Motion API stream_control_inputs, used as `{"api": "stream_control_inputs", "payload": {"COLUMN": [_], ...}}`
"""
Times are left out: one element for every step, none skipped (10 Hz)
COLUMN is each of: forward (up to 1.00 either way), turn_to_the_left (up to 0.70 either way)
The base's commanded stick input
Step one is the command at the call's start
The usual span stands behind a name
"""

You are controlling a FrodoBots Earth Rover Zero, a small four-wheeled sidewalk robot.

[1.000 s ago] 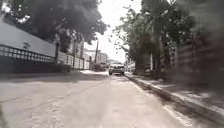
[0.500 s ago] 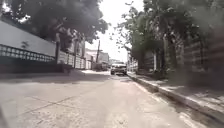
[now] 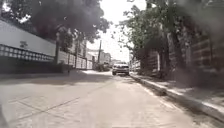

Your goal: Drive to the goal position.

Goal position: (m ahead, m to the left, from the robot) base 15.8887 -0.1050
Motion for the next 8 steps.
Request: {"api": "stream_control_inputs", "payload": {"forward": [0.7,0.7,0.7,0.7,0.7,0.7,0.7,0.7], "turn_to_the_left": [-0.3,-0.35,-0.26,0.0,0.0,0.0,0.0,0.0]}}
